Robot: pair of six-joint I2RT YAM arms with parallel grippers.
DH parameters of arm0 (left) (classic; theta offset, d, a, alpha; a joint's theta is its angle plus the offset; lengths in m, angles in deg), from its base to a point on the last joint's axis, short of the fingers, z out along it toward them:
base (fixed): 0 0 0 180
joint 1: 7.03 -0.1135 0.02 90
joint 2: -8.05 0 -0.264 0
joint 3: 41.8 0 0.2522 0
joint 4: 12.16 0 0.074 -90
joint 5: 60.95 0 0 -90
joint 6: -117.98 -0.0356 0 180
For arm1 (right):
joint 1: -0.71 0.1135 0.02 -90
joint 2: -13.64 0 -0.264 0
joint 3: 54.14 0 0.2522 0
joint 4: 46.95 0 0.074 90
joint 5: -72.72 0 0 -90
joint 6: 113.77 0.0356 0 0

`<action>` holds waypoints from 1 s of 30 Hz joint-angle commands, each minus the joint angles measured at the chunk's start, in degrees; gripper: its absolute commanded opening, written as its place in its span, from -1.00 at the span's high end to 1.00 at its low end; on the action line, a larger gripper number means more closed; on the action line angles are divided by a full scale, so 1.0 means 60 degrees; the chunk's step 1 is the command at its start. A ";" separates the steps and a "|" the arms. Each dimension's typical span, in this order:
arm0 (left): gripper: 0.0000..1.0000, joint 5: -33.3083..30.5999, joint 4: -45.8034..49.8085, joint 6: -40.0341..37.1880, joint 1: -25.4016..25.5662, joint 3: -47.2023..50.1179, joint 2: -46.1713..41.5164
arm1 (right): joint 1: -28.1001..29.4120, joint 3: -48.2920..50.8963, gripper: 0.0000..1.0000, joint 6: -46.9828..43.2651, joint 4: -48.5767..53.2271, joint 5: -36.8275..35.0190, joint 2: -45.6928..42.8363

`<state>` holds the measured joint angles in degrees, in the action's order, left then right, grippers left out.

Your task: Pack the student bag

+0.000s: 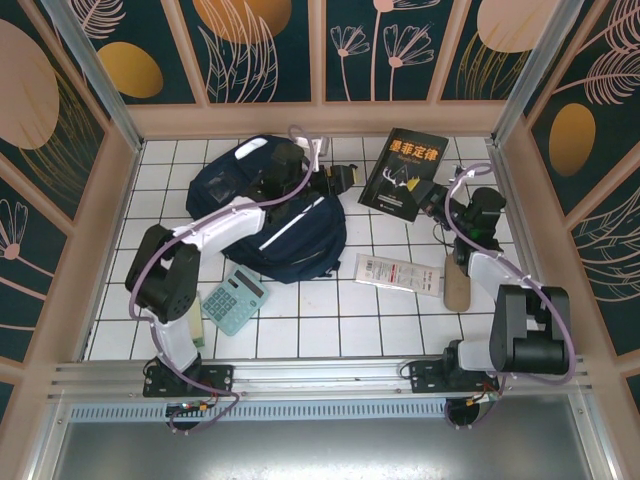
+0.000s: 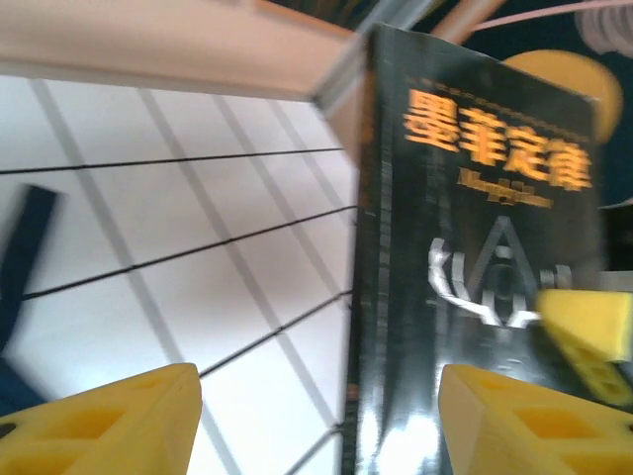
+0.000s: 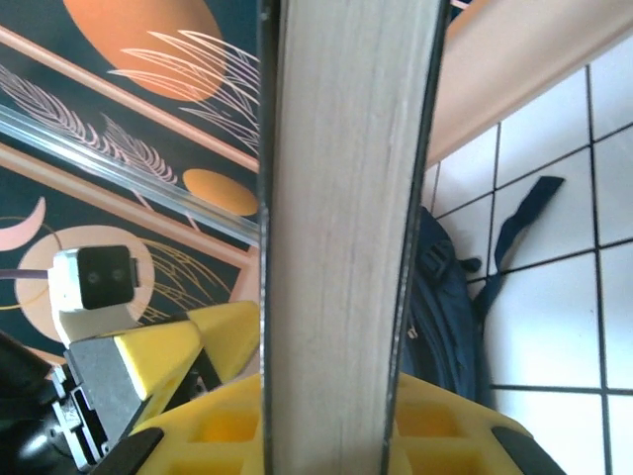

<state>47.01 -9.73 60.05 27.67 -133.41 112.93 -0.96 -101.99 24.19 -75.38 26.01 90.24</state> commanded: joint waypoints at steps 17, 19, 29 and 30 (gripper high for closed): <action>0.07 -0.2580 0.3531 -0.2354 0.1043 0.1207 -0.0058 | 0.0454 0.1268 1.00 -0.1322 0.1136 -0.2272 -0.2755; 0.06 -0.2695 0.3692 -0.2376 0.1135 0.1253 0.0006 | 0.0415 0.1315 1.00 -0.1329 0.1228 -0.2329 -0.2795; 0.00 -0.3121 0.4126 -0.2429 0.1267 0.2056 -0.0415 | 0.0281 0.1565 1.00 -0.1331 0.1247 -0.2505 -0.3029; -0.01 -0.3096 0.4157 -0.2424 0.1267 0.2086 -0.0415 | 0.0281 0.1565 1.00 -0.1284 0.1220 -0.2452 -0.2975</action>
<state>29.83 12.96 46.57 34.95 -121.82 112.03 1.14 -92.44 17.02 -63.21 11.78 73.89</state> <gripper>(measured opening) 0.502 0.175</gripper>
